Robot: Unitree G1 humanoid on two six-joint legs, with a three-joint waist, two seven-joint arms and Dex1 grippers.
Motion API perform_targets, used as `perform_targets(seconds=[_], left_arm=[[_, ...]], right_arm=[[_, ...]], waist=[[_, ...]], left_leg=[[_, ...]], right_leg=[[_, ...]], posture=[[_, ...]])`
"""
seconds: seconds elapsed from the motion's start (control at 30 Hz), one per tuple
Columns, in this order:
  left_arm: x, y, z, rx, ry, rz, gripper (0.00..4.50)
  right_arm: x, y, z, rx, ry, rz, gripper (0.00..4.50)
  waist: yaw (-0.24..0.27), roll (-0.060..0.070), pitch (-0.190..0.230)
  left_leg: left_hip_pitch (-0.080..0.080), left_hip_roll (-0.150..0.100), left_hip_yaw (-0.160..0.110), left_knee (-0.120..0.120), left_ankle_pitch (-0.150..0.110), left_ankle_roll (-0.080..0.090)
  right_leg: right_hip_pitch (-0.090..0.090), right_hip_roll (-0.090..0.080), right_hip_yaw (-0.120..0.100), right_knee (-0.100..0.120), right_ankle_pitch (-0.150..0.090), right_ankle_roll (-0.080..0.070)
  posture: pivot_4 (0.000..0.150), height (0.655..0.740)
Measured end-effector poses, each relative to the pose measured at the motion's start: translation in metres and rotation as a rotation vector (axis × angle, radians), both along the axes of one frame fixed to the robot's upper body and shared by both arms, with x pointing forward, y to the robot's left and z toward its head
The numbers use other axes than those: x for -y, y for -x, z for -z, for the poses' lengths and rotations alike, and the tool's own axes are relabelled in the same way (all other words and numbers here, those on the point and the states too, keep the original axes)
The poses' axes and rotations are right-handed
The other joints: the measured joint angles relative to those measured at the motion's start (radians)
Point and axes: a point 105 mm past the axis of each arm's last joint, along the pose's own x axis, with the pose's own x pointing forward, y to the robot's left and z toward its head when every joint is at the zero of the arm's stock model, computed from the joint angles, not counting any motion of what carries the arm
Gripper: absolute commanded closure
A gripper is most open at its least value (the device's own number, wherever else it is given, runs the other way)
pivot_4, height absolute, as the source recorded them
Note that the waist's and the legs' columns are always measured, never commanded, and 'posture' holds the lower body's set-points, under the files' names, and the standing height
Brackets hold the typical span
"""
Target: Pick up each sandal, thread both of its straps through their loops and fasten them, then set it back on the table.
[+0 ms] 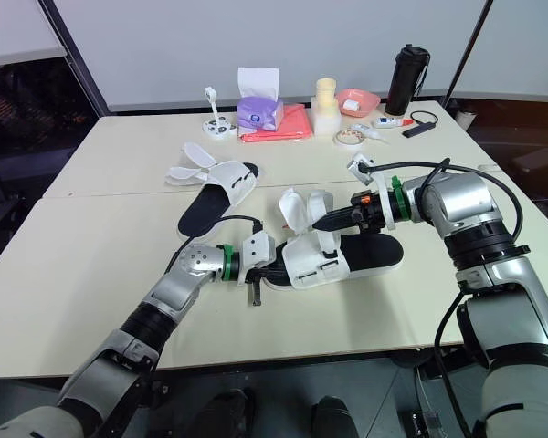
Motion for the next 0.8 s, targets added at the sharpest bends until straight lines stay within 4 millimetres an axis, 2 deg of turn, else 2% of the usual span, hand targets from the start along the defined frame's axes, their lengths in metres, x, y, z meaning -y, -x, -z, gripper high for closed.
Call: perform_targets(seconds=[0.13, 0.8], left_arm=[[0.0, 0.0, 0.0, 0.001, 0.001, -0.003, 4.5], [-0.001, 0.002, 0.0, 0.002, 0.001, -0.006, 4.5]], right_arm=[[0.002, 0.003, 0.007, -0.02, 0.008, -0.007, 4.45], [-0.007, 0.012, 0.008, -0.076, -0.027, -0.028, 4.45]], waist=[[-0.001, 0.0, 0.0], [-0.001, 0.0, 0.0]], left_leg=[[0.0, 0.0, 0.0, 0.0, 0.0, 0.0], [0.0, 0.0, 0.0, -0.001, 0.0, 0.0]], right_leg=[[0.0, 0.0, 0.0, 0.0, 0.0, 0.0], [0.0, 0.0, 0.0, 0.0, 0.0, 0.0]], posture=[[0.15, 0.74], [0.15, 0.74]])
